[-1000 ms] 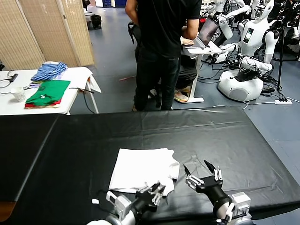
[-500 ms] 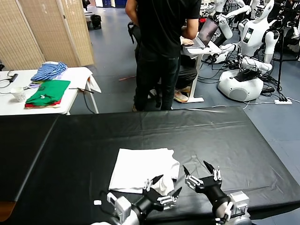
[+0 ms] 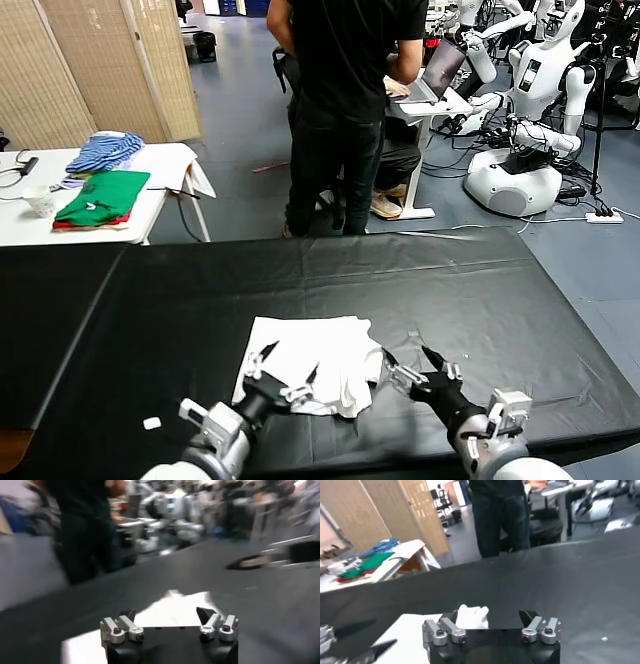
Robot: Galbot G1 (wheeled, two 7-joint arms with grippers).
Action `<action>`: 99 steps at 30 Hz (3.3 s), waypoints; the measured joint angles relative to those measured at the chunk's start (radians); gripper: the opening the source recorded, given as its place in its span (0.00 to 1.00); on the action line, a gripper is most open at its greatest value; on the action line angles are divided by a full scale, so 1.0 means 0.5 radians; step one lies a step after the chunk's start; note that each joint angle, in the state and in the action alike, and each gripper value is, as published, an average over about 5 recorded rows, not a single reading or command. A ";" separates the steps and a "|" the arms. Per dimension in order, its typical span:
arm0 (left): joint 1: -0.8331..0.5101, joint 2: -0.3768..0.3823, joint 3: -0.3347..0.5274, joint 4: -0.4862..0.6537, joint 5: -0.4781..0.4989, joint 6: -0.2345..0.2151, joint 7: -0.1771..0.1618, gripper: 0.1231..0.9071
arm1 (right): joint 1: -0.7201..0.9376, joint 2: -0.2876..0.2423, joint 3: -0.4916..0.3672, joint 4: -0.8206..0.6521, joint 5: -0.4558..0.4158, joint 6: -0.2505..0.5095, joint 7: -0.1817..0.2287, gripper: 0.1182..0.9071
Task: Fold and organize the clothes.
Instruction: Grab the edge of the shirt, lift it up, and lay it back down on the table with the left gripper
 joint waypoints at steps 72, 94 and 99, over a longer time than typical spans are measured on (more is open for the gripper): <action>-0.004 -0.054 -0.189 0.067 -0.179 -0.025 -0.056 1.00 | 0.123 0.042 -0.099 -0.286 -0.455 0.297 -0.063 1.00; -0.075 -0.181 -0.282 0.468 -0.678 -0.207 -0.058 1.00 | -0.135 0.058 0.190 0.190 -0.403 0.281 -0.130 1.00; -0.091 -0.200 -0.278 0.536 -0.718 -0.213 -0.053 1.00 | -0.142 0.063 0.194 0.215 -0.400 0.281 -0.130 1.00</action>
